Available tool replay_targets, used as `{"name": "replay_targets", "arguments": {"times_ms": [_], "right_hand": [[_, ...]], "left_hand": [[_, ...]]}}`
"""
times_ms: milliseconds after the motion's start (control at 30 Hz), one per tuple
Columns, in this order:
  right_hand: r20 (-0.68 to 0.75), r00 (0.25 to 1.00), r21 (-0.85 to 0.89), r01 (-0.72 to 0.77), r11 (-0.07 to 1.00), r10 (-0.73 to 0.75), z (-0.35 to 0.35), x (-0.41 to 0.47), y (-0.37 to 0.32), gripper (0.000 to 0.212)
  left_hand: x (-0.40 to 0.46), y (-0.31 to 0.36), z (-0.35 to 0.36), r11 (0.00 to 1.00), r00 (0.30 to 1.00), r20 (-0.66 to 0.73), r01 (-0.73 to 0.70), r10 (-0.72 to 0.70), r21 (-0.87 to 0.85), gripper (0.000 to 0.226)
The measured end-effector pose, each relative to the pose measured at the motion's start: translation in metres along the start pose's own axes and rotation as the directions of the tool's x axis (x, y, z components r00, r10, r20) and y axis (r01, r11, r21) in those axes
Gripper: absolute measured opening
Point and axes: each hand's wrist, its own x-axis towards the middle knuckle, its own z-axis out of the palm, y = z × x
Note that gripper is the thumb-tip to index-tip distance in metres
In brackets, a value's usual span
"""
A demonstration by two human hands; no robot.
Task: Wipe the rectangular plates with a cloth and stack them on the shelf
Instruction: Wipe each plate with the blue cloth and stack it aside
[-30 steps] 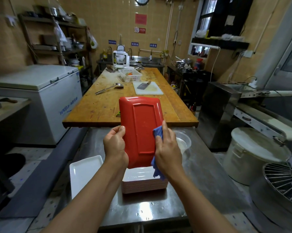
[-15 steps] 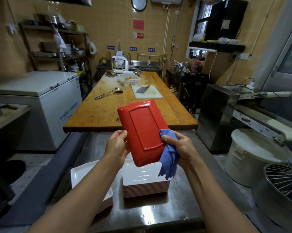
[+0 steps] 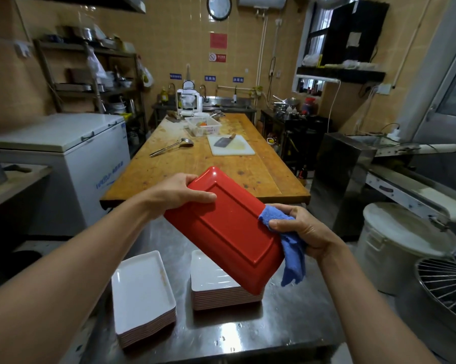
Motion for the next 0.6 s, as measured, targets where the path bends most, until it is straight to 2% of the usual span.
{"name": "replay_targets", "arguments": {"times_ms": [67,133,200,300,367,433,533,600], "right_hand": [[-0.028,0.999,-0.03,0.023,0.999,-0.024,-0.001,0.001,-0.006,0.058],[-0.125,0.991,-0.101,0.043,0.994,-0.056,0.001,0.004,-0.012,0.049],[-0.241,0.964,-0.245,0.051,0.968,-0.111,0.005,0.007,-0.016,0.038],[-0.341,0.879,-0.55,0.101,0.829,-0.333,0.013,0.015,-0.009,0.016],[-0.328,0.807,-0.711,0.132,0.691,-0.491,0.016,0.017,0.002,0.009],[-0.269,0.78,-0.778,0.17,0.604,-0.565,0.019,0.015,0.014,0.013],[-0.238,0.801,-0.759,0.2,0.62,-0.549,0.026,0.005,0.032,0.033],[-0.218,0.804,-0.744,0.23,0.628,-0.553,0.03,-0.004,0.042,0.045]], "left_hand": [[-0.001,-0.009,0.0,0.993,1.0,0.031,0.005,-0.001,-0.117,0.054],[-0.002,-0.02,0.001,0.977,1.0,0.009,-0.008,0.011,-0.212,0.054],[-0.003,-0.029,0.005,0.955,1.0,-0.028,-0.015,0.007,-0.297,0.053],[-0.002,-0.04,0.014,0.921,0.996,-0.077,0.007,-0.04,-0.389,0.053],[-0.001,-0.043,0.019,0.898,0.992,-0.104,0.024,-0.078,-0.44,0.049],[0.0,-0.046,0.023,0.878,0.983,-0.133,0.047,-0.125,-0.475,0.036],[0.002,-0.052,0.029,0.856,0.965,-0.17,0.089,-0.202,-0.509,0.009],[0.002,-0.054,0.034,0.829,0.95,-0.186,0.112,-0.252,-0.548,0.002]]}}
